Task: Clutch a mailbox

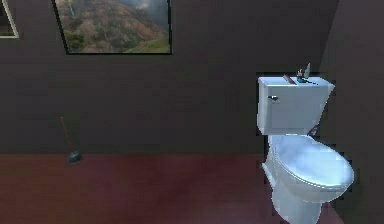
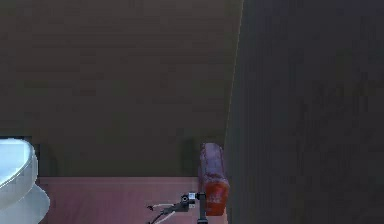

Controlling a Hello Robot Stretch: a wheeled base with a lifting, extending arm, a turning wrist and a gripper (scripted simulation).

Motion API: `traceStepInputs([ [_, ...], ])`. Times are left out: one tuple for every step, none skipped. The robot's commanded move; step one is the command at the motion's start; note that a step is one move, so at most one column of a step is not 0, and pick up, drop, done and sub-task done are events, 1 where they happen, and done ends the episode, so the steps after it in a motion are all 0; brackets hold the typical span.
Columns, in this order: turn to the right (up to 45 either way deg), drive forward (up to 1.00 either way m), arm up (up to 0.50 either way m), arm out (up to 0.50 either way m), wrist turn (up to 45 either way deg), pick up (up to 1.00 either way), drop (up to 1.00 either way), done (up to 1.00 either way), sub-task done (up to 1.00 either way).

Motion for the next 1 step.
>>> traceStepInputs([
  [0.0, 0.00, 0.00, 0.00, 45.0, 0.00, 0.00, 0.00, 0.00],
])
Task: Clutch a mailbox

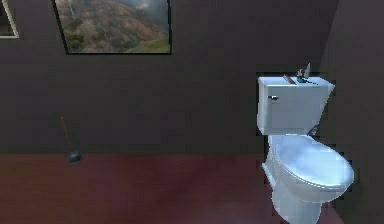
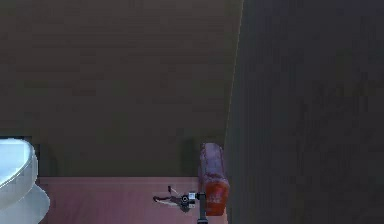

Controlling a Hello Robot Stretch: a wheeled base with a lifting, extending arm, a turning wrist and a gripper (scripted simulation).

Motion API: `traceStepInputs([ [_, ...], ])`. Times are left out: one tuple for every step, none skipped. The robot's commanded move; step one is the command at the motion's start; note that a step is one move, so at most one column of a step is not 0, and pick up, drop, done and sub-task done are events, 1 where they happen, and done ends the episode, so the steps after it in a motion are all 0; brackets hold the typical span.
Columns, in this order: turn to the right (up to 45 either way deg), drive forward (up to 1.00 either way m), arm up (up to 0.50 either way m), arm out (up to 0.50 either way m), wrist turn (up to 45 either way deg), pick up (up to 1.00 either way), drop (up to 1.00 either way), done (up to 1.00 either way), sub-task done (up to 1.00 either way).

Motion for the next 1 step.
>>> traceStepInputs([
  [0.0, 0.00, 0.00, 0.00, 45.0, 0.00, 0.00, 0.00, 0.00],
])
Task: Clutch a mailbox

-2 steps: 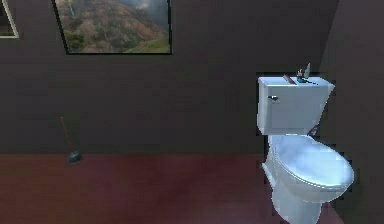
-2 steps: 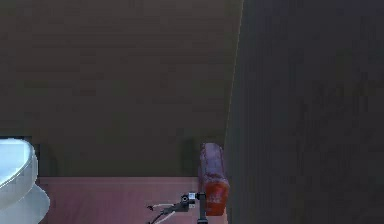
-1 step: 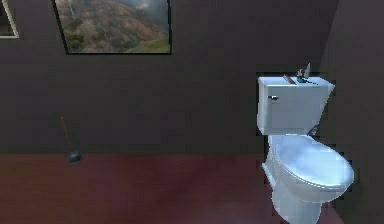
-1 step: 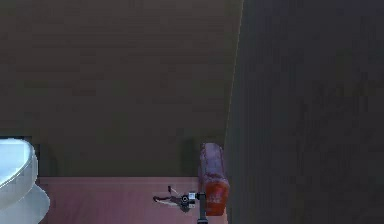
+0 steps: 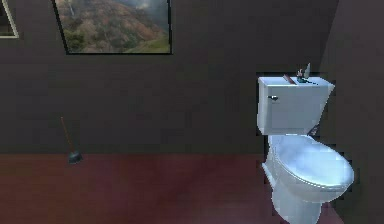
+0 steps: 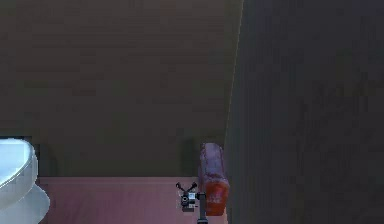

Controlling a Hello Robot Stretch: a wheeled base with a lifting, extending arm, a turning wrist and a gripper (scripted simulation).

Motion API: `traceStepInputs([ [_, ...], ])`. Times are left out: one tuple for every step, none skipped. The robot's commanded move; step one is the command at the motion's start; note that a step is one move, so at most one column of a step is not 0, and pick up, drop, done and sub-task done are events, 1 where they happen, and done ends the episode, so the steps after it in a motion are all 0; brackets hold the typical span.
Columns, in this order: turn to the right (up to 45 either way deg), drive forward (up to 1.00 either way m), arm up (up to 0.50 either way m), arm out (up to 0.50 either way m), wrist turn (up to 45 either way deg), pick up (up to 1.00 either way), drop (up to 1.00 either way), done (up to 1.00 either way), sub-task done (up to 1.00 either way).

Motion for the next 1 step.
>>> traceStepInputs([
  [0.0, 0.00, 0.00, 0.00, 27.0, 0.00, 0.00, 0.00, 0.00],
])
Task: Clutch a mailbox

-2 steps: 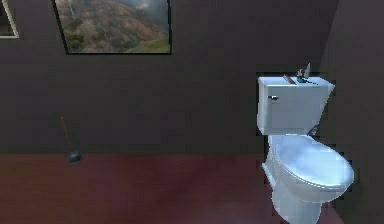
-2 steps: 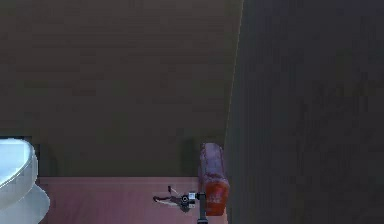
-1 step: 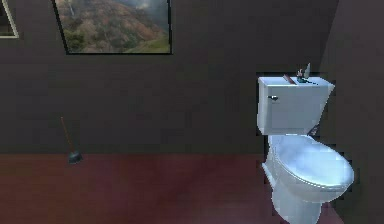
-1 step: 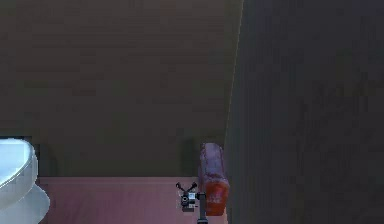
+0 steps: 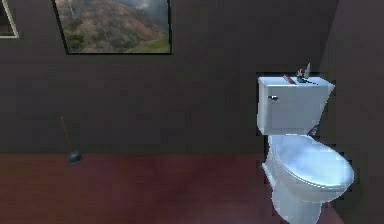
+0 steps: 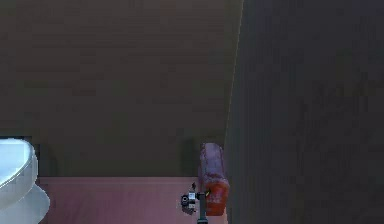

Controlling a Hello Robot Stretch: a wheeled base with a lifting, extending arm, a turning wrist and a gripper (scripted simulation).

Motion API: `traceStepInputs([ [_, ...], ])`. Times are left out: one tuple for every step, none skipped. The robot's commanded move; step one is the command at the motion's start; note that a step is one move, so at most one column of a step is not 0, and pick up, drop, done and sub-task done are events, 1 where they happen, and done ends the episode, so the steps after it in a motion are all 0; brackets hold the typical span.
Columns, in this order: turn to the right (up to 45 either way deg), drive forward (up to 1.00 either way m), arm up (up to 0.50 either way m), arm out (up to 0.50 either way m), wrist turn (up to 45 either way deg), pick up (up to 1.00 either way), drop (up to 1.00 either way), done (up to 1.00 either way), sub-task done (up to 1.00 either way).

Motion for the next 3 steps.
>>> traceStepInputs([
  [0.0, 0.00, 0.00, 0.00, 0.0, 1.00, 0.00, 0.00, 0.00],
  [0.0, 0.00, 0.10, 0.00, 0.0, 0.00, 0.00, 0.00, 0.00],
  [0.0, 0.00, 0.00, 0.00, 0.0, 0.00, 0.00, 1.00, 0.00],
])
